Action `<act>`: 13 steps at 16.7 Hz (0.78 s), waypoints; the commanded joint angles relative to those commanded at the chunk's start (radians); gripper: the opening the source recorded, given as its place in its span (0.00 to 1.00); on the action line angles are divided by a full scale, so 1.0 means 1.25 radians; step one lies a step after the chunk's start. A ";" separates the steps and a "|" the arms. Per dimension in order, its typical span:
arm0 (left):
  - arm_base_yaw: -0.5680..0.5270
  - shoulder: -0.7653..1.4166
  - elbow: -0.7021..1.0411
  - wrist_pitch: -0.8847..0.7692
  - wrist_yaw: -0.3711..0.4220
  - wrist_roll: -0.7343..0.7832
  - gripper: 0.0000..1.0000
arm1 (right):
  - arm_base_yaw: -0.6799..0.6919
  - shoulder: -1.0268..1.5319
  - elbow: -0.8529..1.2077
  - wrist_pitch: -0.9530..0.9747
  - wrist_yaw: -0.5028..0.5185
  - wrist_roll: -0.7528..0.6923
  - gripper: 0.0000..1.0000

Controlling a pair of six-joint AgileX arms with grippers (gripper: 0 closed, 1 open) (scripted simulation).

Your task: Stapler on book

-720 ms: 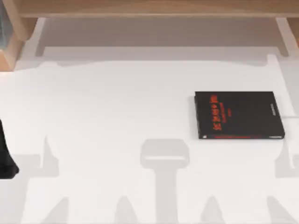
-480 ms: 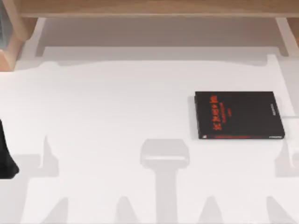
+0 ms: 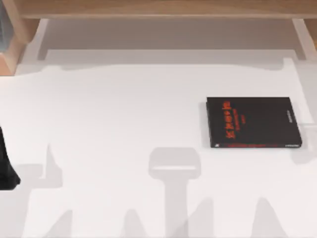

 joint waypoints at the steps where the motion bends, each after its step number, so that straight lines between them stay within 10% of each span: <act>1: 0.000 0.000 0.000 0.000 0.000 0.000 1.00 | -0.010 0.082 0.078 -0.045 -0.001 -0.022 1.00; 13: 0.000 0.000 0.000 0.000 0.000 0.000 1.00 | -0.189 1.172 1.144 -0.602 -0.016 -0.272 1.00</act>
